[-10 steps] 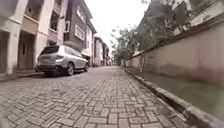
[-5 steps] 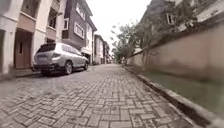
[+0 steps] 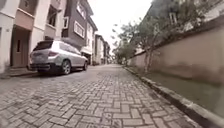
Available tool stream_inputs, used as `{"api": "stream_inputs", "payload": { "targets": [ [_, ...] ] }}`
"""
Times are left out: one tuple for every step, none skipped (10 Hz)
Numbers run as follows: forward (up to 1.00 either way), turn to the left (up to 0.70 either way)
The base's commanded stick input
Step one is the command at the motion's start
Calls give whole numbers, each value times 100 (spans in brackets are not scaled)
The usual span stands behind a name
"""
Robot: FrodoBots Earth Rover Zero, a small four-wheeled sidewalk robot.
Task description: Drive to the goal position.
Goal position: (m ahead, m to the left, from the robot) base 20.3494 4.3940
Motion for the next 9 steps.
{"api": "stream_inputs", "payload": {
  "targets": [
    [70,-16],
    [70,0],
    [70,0],
    [70,0],
    [70,0],
    [70,0],
    [70,0],
    [70,0],
    [70,0]
  ]
}}
